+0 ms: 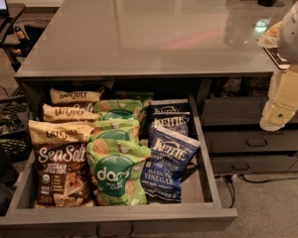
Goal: Pick blue chip bag from top drawer and place on counter
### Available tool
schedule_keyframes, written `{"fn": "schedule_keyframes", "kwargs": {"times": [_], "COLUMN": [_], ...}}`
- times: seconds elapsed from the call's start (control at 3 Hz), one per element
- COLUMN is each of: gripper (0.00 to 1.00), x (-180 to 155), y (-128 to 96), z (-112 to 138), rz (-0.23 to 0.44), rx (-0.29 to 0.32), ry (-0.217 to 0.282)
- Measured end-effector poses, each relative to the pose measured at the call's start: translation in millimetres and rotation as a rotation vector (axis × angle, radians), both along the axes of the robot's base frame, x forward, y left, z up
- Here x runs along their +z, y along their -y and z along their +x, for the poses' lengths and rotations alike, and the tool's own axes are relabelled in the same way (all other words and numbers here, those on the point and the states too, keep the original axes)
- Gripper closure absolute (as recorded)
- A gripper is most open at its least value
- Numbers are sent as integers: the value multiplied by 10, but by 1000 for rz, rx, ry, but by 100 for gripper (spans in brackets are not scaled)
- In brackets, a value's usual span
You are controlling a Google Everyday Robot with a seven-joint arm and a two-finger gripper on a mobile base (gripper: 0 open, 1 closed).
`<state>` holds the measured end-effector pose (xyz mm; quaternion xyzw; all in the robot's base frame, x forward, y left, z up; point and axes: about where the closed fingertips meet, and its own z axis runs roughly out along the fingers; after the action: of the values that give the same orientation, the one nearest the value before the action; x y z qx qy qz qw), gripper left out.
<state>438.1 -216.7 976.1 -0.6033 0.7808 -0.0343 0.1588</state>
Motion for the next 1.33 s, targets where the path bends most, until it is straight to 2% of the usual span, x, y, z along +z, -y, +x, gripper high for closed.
{"fn": "schedule_keyframes", "kwargs": {"times": [0.33,0.67,1.33], "gripper": [0,0,0], "x": [0,-218,-1094], "y": [0,-77,-479], "z": [0,56,504], "rz": [0,17,72], "rx": [0,-8,-21], "ry": [0,-11,-97]}}
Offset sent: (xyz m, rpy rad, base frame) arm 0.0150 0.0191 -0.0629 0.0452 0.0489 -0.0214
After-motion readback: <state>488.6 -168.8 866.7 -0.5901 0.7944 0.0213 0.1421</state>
